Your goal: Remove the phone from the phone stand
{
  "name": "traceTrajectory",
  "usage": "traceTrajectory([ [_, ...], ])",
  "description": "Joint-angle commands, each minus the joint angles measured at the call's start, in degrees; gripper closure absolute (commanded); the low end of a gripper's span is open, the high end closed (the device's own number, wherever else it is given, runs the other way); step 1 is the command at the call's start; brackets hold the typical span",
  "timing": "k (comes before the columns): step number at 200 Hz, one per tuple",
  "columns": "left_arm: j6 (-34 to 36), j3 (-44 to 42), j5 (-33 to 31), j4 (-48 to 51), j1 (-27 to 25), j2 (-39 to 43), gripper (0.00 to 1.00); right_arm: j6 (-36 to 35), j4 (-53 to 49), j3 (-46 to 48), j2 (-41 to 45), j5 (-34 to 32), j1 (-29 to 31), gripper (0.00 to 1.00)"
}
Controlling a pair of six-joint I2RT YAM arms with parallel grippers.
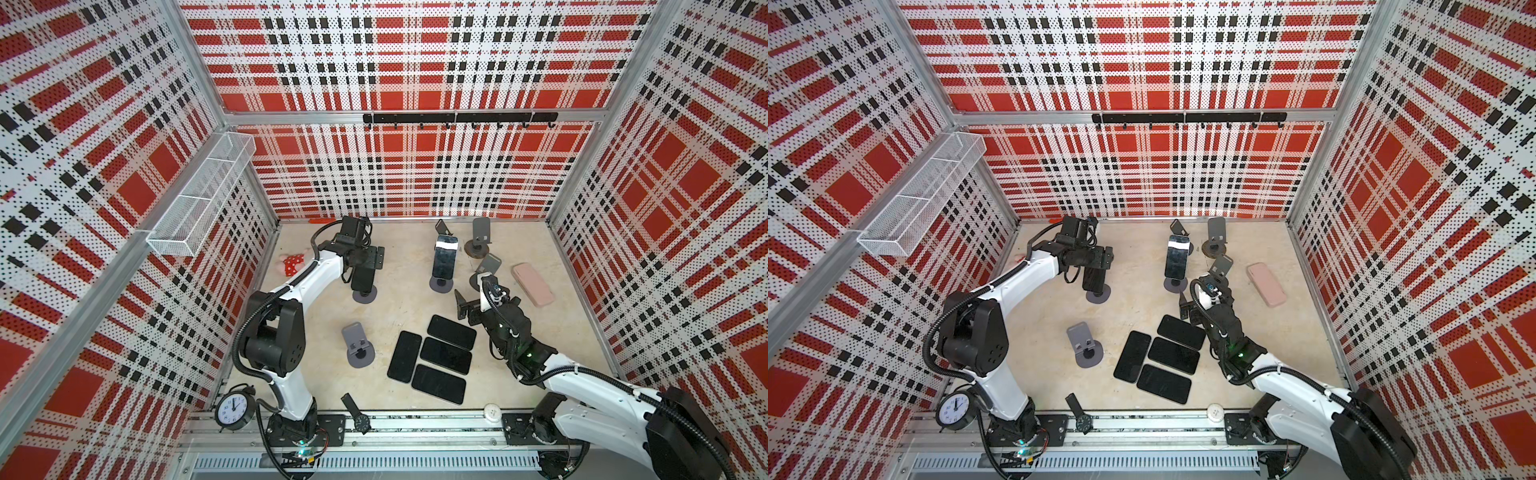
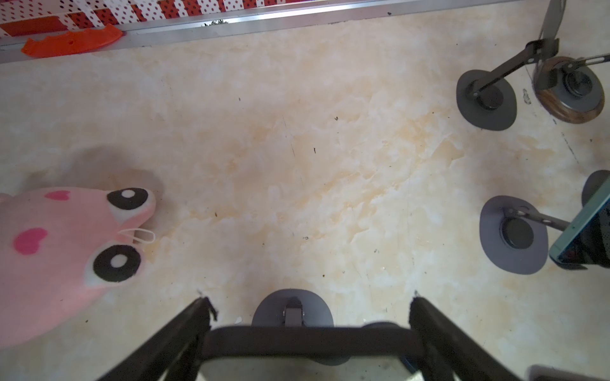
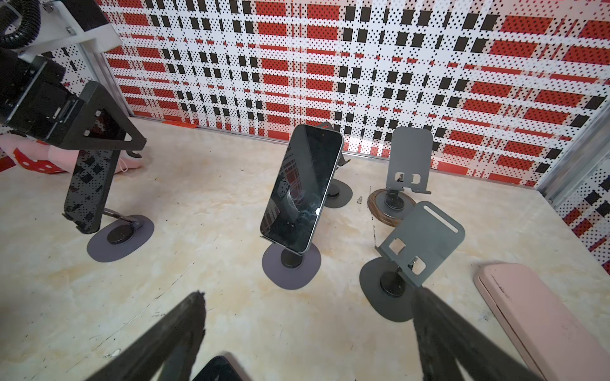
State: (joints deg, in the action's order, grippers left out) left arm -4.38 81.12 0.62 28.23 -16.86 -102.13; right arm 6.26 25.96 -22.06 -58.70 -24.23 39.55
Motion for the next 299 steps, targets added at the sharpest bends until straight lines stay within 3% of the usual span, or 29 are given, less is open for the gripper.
traceTrajectory([
  [1, 1.06, 1.93, 0.9, 1.18, 0.34, -0.64, 0.09, -0.4, 0.1, -0.52, 0.94, -0.02, 0.08, 0.0],
  [42, 1.33, 2.79, -1.01, 2.69, 0.0, -0.17, 0.17, -0.46, 0.06, -0.52, 0.79, 0.04, 0.03, 0.0],
  [163, 1.51, 3.85, -4.22, 5.17, -0.63, -0.09, 0.22, -0.24, 0.32, -0.61, -0.09, 0.22, 0.05, 0.0],
  [299, 1.11, 6.08, -2.6, 9.22, -1.42, 2.52, 0.31, -0.37, 0.32, -0.44, 0.25, -0.2, 0.0, 0.0],
])
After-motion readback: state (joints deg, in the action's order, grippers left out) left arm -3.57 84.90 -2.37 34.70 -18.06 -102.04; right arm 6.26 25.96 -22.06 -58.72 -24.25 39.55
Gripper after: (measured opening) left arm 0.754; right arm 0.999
